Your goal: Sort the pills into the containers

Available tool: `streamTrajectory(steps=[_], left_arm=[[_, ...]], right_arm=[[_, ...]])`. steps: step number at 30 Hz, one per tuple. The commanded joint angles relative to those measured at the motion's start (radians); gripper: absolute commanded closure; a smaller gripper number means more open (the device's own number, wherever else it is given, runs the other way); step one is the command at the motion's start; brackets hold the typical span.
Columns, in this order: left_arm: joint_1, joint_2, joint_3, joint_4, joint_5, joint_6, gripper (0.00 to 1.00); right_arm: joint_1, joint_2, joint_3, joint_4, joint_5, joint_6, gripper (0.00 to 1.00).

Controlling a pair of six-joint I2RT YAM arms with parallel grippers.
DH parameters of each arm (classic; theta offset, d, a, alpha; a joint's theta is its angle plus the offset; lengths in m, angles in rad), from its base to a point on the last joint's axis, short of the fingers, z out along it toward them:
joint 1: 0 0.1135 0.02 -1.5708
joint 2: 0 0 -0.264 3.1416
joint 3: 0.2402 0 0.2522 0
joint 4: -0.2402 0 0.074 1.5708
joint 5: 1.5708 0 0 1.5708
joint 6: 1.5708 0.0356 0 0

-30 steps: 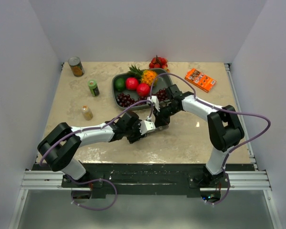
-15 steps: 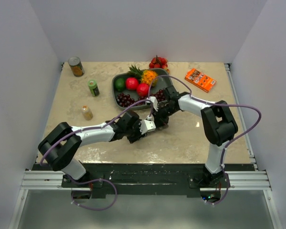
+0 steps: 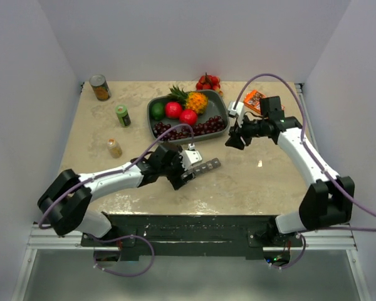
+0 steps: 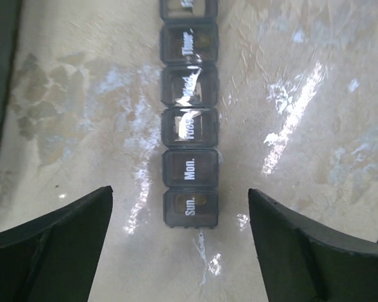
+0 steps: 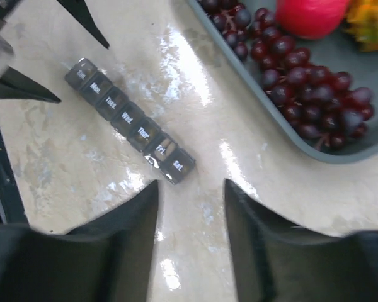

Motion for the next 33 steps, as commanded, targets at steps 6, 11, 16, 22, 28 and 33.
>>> streamTrajectory(steps=[6, 11, 16, 22, 28, 33], left_arm=[[0.07, -0.407, 0.02, 0.033, -0.076, -0.232, 0.01], [0.168, -0.672, 0.028, -0.029, -0.12, -0.402, 0.01], [0.182, -0.789, 0.029, -0.139, -0.183, -0.37, 0.01], [0.181, -0.846, -0.02, -0.199, -0.174, -0.359, 0.01], [0.181, -0.88, -0.057, -0.187, -0.152, -0.379, 0.01], [0.181, -0.886, -0.066, -0.168, -0.152, -0.385, 0.01]], right_arm=[[-0.114, -0.377, -0.091, 0.112, 0.215, 0.235, 0.01], [-0.12, -0.555, -0.133, 0.206, 0.479, 0.471, 0.01], [-0.12, -0.64, -0.09, 0.23, 0.654, 0.673, 0.01], [-0.142, -0.65, -0.041, 0.18, 0.694, 0.689, 0.01], [-0.18, -0.649, -0.03, 0.166, 0.636, 0.707, 0.01], [-0.195, -0.647, -0.035, 0.161, 0.619, 0.703, 0.01]])
